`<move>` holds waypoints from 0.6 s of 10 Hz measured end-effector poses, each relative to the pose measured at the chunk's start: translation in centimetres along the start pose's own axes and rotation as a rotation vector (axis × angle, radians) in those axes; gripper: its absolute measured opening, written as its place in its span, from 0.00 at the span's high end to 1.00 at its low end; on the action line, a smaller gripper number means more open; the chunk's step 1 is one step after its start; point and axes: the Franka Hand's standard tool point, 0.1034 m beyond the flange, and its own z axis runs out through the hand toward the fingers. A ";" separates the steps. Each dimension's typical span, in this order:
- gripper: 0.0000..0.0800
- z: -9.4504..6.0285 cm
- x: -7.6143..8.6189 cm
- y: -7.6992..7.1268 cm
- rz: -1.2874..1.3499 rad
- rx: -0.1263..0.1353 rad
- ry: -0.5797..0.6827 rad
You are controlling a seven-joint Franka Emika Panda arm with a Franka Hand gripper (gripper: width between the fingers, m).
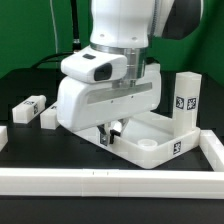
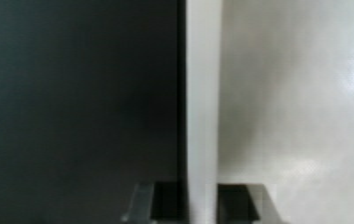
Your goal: Assemble desk
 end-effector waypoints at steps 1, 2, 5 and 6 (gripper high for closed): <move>0.92 -0.1 0.7 0.2 -0.086 -0.010 -0.004; 0.92 -0.3 1.7 0.2 -0.161 -0.014 -0.010; 0.92 -0.3 1.6 0.5 -0.327 -0.022 -0.019; 0.92 -0.3 1.4 0.6 -0.381 -0.026 -0.026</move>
Offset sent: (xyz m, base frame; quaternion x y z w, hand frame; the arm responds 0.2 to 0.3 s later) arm 0.0000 0.0000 0.0000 0.0000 0.0000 -0.1938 0.9810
